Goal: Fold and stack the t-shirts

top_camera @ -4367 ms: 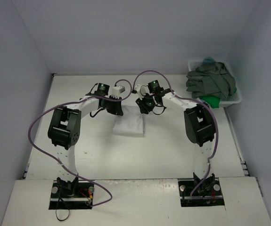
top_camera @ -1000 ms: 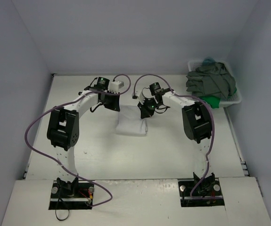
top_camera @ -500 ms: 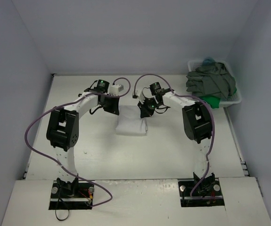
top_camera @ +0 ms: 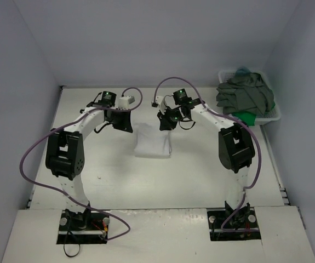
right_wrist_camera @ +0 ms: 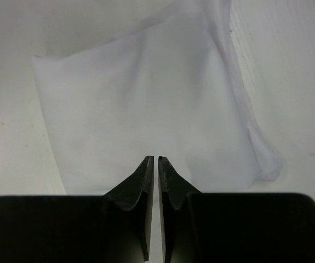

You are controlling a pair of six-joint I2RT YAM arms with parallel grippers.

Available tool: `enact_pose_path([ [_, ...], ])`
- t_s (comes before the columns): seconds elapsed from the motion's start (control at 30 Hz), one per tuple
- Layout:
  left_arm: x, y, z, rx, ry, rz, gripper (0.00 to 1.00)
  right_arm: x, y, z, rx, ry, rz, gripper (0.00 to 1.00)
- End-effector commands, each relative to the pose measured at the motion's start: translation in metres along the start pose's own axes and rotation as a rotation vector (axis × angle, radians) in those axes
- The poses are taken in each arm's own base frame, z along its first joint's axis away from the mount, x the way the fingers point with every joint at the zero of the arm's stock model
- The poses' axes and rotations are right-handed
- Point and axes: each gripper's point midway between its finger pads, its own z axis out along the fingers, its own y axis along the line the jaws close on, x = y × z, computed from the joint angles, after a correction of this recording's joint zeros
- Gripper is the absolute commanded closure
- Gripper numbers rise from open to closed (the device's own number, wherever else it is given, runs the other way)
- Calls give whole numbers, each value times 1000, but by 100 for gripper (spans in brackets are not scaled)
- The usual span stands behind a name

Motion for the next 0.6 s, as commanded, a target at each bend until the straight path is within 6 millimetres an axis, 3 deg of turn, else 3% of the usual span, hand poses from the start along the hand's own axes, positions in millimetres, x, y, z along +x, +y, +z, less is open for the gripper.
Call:
enact_pose_path([
  [0.0,-2,-5,-9,93,-19,-65,98,-38,23,-2,-34,-65,-59,95],
  [0.27,7,12,3,171,-13,-211,64,-33,36,38,-67,-29,-47,91],
  [0.4,10,16,8,198,-12,-245,55,-32,33,48,-54,-34,-13,85],
  [0.57,15,16,15,221,-2,-279,48,-21,30,53,-37,-11,-1,85],
])
